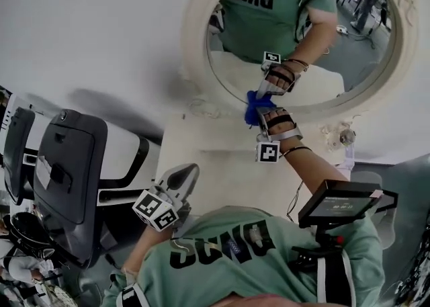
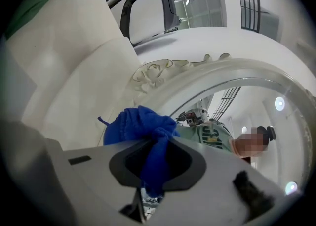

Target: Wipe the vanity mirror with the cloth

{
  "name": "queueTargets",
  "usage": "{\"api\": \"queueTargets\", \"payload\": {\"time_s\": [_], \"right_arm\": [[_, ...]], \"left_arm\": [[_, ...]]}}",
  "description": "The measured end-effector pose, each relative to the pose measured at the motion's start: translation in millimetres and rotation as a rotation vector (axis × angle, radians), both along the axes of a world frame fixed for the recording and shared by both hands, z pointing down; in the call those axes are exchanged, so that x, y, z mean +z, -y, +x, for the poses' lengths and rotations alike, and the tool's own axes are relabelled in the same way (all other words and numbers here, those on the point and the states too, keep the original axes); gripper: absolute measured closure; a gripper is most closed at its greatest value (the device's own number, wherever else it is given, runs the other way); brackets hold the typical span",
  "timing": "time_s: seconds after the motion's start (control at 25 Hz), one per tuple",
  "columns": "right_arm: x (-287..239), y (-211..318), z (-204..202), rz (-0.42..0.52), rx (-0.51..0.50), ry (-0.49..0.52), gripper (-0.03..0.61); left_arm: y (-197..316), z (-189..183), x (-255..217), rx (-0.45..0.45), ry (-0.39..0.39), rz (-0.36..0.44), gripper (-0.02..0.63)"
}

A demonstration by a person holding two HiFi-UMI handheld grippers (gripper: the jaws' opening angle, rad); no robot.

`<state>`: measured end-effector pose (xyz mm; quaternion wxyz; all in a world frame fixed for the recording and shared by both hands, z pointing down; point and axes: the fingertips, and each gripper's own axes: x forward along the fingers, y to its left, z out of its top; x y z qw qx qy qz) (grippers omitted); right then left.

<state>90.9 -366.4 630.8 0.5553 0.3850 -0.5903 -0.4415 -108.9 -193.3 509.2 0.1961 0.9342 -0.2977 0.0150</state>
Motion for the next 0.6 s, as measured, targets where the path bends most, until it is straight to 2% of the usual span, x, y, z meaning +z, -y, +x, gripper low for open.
{"api": "queueTargets", "payload": {"time_s": [0.16,0.28,0.36,0.44,0.6], "right_arm": [[-18.1,7.0,0.4,-0.032,-0.006,-0.017,0.523],[-68.7,-14.3,-12.1,-0.010,-0.045,0.003,0.523],[-137.8,-14.7,-12.4,0.101,-0.068,0.045,0.523],[-230.1,-12.4,-7.1,0.252,-0.087,0.072,0.523],[-395.1,-25.1,7.0,0.514,-0.085,0.079,0.523]], "left_arm": [[8.6,11.9,-17.3,0.023,-0.036,0.070,0.604],[-3.5,10.1,-31.7,0.027,-0.052,0.091,0.604],[-2.5,11.7,-42.7,0.025,-0.067,0.121,0.604],[4.2,15.8,-54.2,0.022,-0.089,0.159,0.604],[7.0,19.0,-69.7,0.021,-0.114,0.204,0.604]]}}
